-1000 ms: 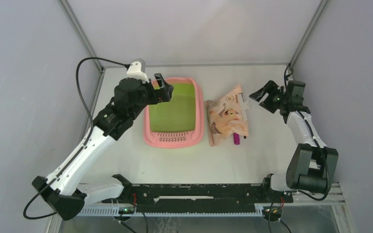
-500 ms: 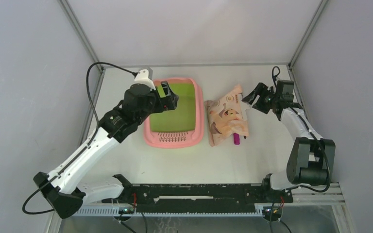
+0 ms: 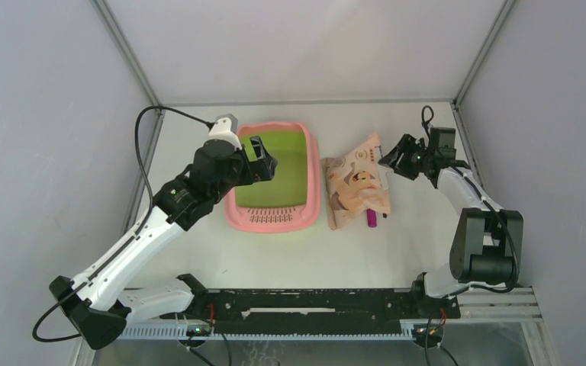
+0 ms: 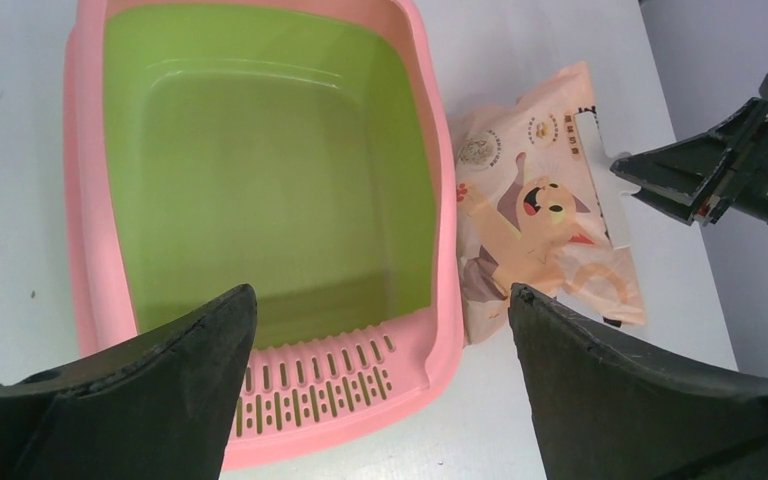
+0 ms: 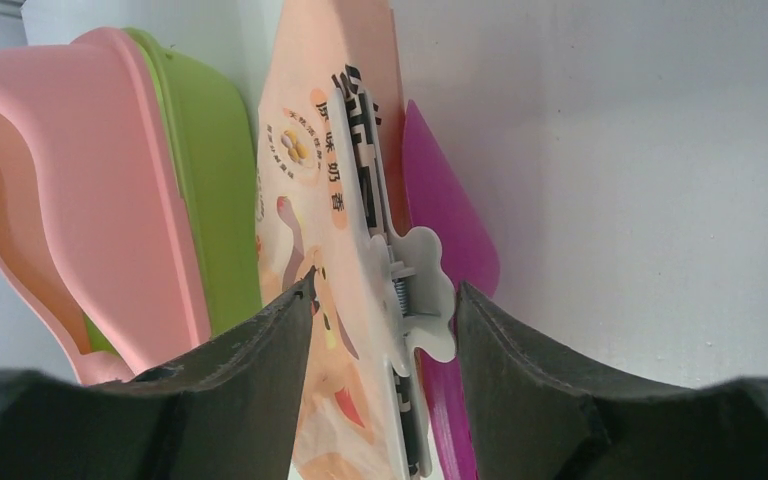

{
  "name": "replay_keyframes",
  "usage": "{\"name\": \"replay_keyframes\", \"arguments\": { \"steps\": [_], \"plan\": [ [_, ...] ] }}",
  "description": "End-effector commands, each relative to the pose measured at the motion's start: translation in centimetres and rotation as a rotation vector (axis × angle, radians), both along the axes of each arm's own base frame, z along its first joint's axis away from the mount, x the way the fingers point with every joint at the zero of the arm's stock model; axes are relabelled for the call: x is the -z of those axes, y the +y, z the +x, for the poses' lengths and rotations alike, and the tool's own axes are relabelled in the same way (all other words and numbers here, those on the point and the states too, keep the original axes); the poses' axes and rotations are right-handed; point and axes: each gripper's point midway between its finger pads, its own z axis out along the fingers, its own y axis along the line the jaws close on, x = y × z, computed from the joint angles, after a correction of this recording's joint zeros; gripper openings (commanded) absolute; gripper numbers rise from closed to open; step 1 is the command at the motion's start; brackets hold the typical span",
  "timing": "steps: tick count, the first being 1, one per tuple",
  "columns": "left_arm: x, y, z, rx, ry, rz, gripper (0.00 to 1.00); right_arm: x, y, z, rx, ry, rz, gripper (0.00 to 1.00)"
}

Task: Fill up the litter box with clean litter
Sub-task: Remove the clamp from the cat litter bag, then place the clamp at the center of the board.

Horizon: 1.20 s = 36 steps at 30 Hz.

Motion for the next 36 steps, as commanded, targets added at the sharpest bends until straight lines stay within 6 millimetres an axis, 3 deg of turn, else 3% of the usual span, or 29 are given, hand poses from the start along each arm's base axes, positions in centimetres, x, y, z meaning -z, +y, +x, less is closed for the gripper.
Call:
{"name": "replay_keyframes", "arguments": {
  "steps": [1,4,8,15,17,22,29,32,36],
  "plan": [
    [0.3,0.5,-0.2,-0.023,-0.009,-0.010,1.00,-2.6,0.3,1.7,-0.010,-0.094,0.006,0.60],
    [0.8,0.3,-0.2,-0.019,0.005,-0.010,1.00,-3.0,0.3,1.7,-0.014,-0.104,0.006,0.55],
    [1.0,0.1,-0.2,-0.009,0.012,-0.011,1.00,-3.3,0.2,1.6,-0.014,-0.114,0.003,0.31],
    [1.2,0.0,-0.1,-0.007,0.013,-0.010,1.00,-3.8,0.3,1.4,-0.021,-0.123,0.004,0.13],
    [1.4,-0.1,-0.2,-0.005,0.015,-0.011,1.00,-4.0,0.3,1.3,-0.016,-0.126,-0.004,0.00],
    [1.8,-0.1,-0.2,-0.002,0.022,-0.009,1.00,-5.6,-0.5,0.8,0.023,-0.169,-0.062,0.00],
    [1.9,-0.2,-0.1,0.000,0.025,-0.005,1.00,-9.4,-2.7,-0.2,0.124,-0.264,-0.147,0.00],
    [1.9,-0.3,-0.1,0.004,0.026,-0.006,1.00,-9.0,-4.0,-0.5,0.163,-0.225,-0.158,0.00],
    [1.9,-0.3,-0.1,0.005,0.025,-0.007,1.00,-6.2,-6.2,-1.2,0.238,-0.113,-0.240,0.00]
  ]
}}
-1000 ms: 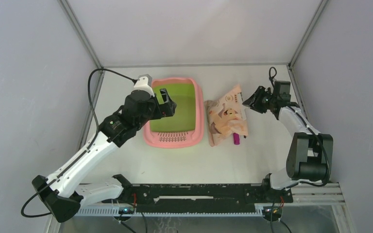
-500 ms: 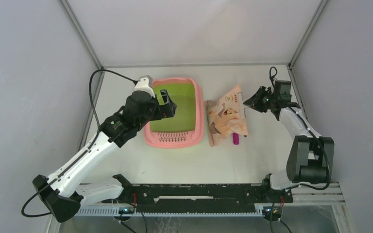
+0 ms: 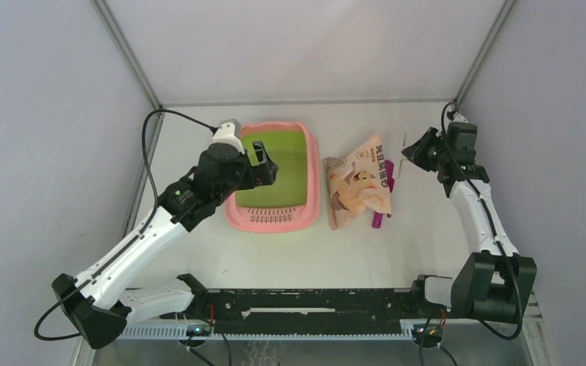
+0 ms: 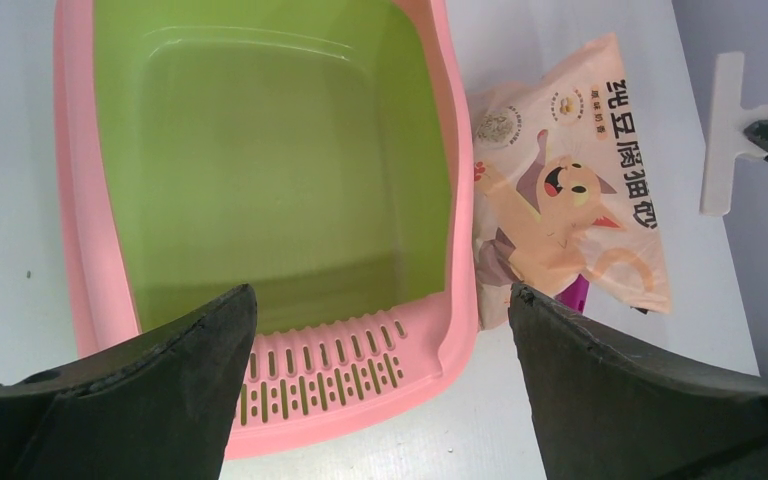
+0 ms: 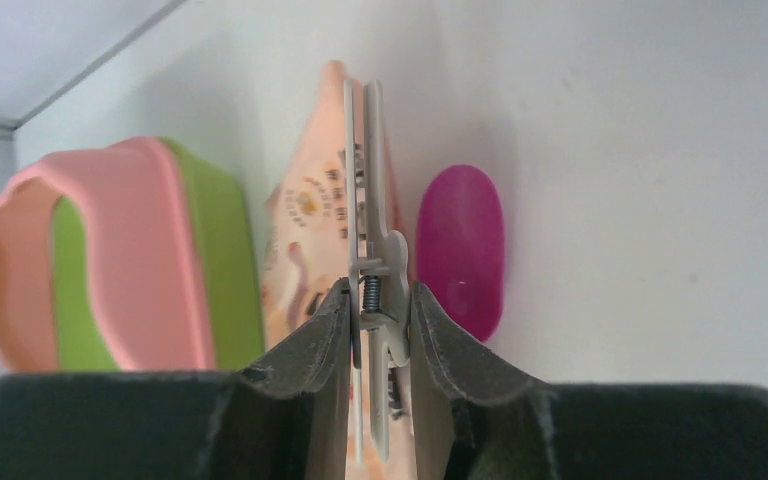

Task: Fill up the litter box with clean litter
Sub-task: Place the clamp at the center of the board.

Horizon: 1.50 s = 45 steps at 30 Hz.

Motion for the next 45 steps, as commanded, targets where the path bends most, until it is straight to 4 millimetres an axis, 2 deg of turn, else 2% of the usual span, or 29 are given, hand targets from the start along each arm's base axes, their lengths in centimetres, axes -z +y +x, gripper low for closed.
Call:
{"name": "replay_keyframes", "arguments": {
  "steps": [1,11,17,18,21,23,25,27,30,32,38,42,45],
  "plan": [
    [-0.4,-0.4,0.2,0.002,-0.018,-0.027,1.00,1.9,-2.9,-0.4,0.113,0.099,-0.099,0.00],
    [-0.6,-0.5,0.1,0.013,-0.020,-0.025,1.00,10.3,-5.7,-1.7,0.205,0.361,-0.161,0.00],
    [-0.5,-0.4,0.1,0.015,-0.017,-0.015,1.00,12.4,-7.7,-3.3,0.279,0.436,-0.256,0.00],
    [-0.4,-0.5,0.1,0.018,-0.015,-0.015,1.00,12.5,-7.9,-3.5,0.291,0.445,-0.272,0.04],
    [-0.2,-0.5,0.1,0.022,-0.012,-0.012,1.00,12.8,-7.9,-3.6,0.291,0.457,-0.281,0.40],
    [-0.2,-0.5,0.1,0.022,-0.013,-0.009,1.00,12.6,-7.6,-3.6,0.280,0.451,-0.283,0.52],
    [-0.1,-0.4,0.0,0.022,-0.015,-0.006,1.00,11.9,-7.3,-3.5,0.270,0.430,-0.298,0.59],
    [-0.2,-0.3,0.0,0.023,-0.019,-0.005,1.00,10.5,-6.2,-3.3,0.241,0.388,-0.320,0.63],
    [-0.2,-0.3,-0.2,0.025,-0.019,-0.009,1.00,8.6,-3.5,-3.1,0.151,0.322,-0.285,0.66],
    [-0.3,-0.5,-0.3,0.036,-0.015,-0.022,1.00,7.5,-1.0,-3.1,0.055,0.273,-0.193,0.66],
    [-0.9,-0.9,-0.7,0.055,-0.015,-0.052,1.00,4.4,3.3,-2.9,-0.151,0.136,0.070,0.67],
    [-0.9,-0.9,-0.7,0.057,-0.014,-0.053,1.00,4.6,5.1,-2.5,-0.227,0.136,0.169,0.67],
    [-0.9,-1.0,-0.7,0.058,-0.013,-0.056,1.00,5.7,6.1,-1.9,-0.264,0.158,0.215,0.67]
  ]
}}
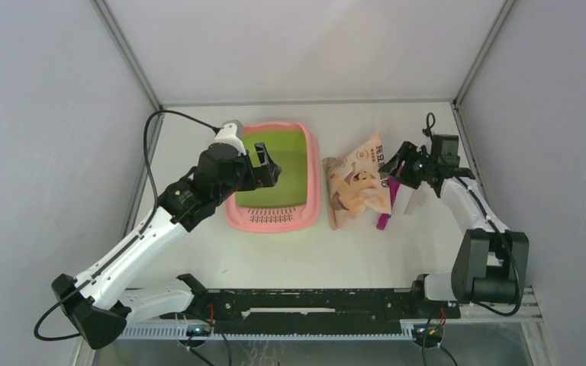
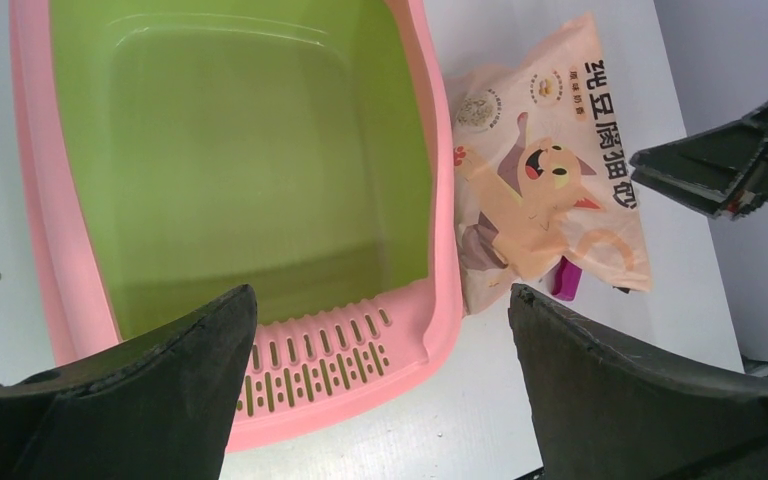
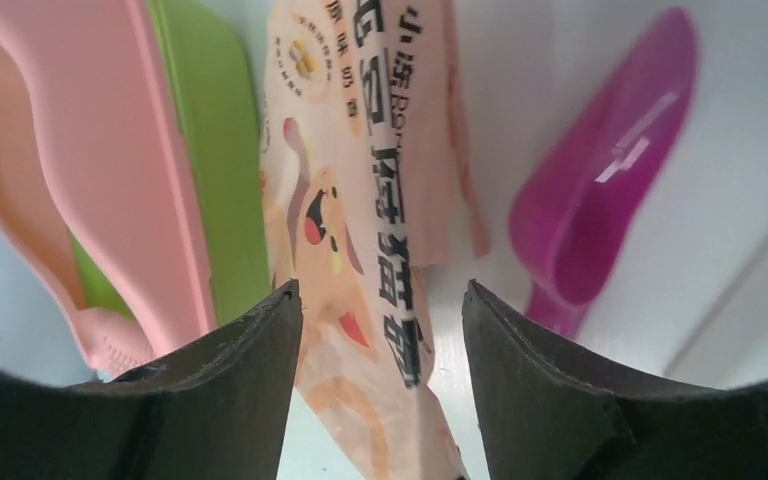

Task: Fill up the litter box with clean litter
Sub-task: Place the clamp at the center of the board, then adjust the cat litter bag at the center of the board.

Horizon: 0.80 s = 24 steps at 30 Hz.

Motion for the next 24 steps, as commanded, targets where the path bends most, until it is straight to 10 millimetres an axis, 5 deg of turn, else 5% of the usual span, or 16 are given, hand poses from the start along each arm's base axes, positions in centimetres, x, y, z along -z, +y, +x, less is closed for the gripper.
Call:
{"name": "replay_keyframes", "arguments": {
  "steps": [1,8,13,18,24],
  "plan": [
    [-0.9,-0.2,-0.2,0.013,-0.024,-0.037,1.00,-0.2,3.3,1.3,-0.118,-0.031,0.147,0.67],
    [-0.6,-0.3,-0.1,0.013,-0.018,-0.030,1.00,1.7,5.6,2.4,-0.183,0.044,0.008,0.55],
    [-0.4,0.0,-0.2,0.004,-0.018,-0.024,1.00,0.1,5.9,3.0,-0.182,-0.007,-0.140,0.00],
    [-0.1,0.0,-0.3,0.004,-0.016,-0.020,1.00,-3.6,6.4,2.2,-0.214,-0.117,-0.296,0.00],
    [0.1,0.2,-0.5,0.005,-0.013,-0.015,1.00,-8.1,6.6,-1.5,-0.247,-0.211,-0.387,0.00]
  ]
}}
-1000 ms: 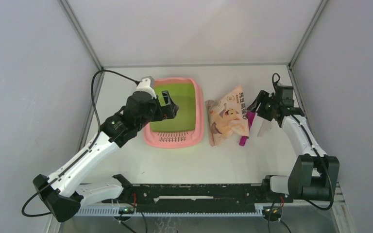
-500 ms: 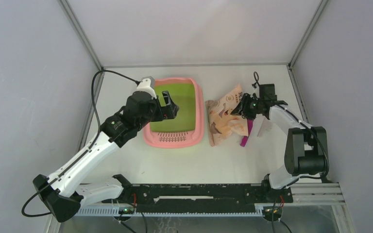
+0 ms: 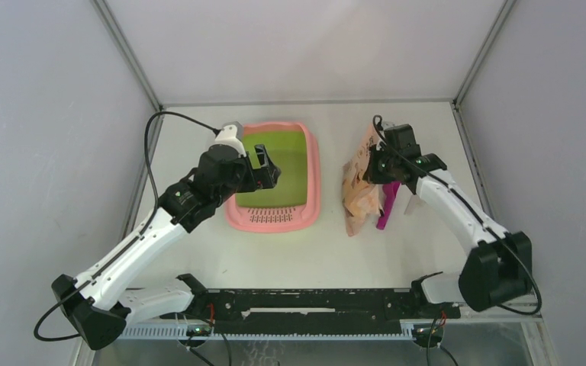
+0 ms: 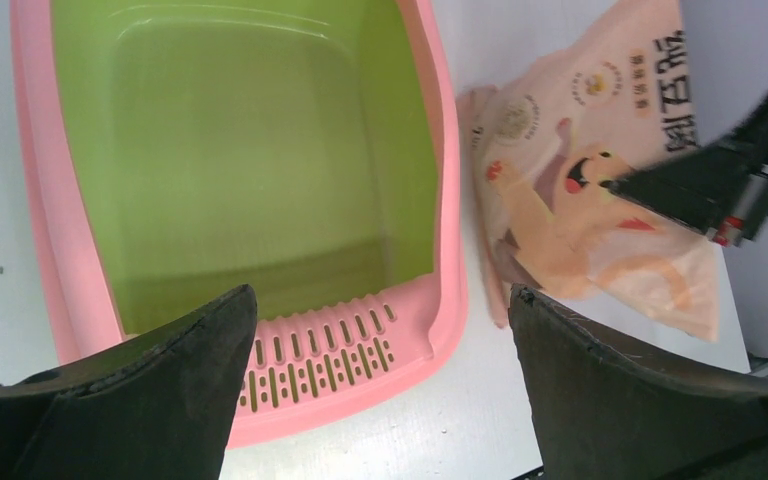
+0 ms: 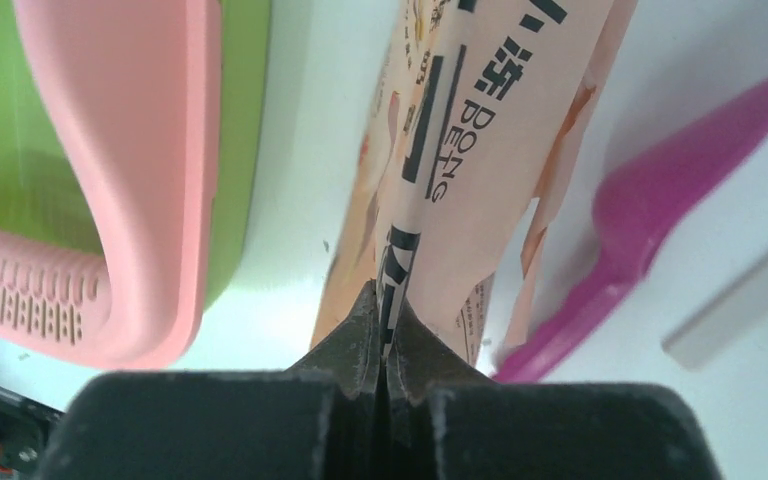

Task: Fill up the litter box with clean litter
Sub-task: Adjust the cat litter bag at the center of the board.

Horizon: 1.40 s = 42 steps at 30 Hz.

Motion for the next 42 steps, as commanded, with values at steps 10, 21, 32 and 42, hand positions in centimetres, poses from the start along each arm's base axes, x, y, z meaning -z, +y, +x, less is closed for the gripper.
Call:
{"name": "replay_keyframes", "arguments": {
  "steps": [10,21,32,42],
  "plan": [
    [0.6,-0.6,-0.3,0.017,0.005,-0.038,1.00,-6.2,2.7,-5.0,-0.109,-0.123,-0.082,0.00],
    [1.4,-0.2,-0.7,0.011,0.019,-0.024,1.00,-5.4,9.8,-5.1,-0.209,-0.091,-0.254,0.45],
    [2.2,-0.5,-0.6,0.015,0.037,-0.022,1.00,-6.8,6.4,-5.6,-0.142,-0.103,-0.094,0.49],
    [2.3,-0.9,-0.4,0.026,0.046,-0.017,1.00,-5.4,-3.0,-3.3,0.139,-0.104,0.150,0.50]
  ]
}}
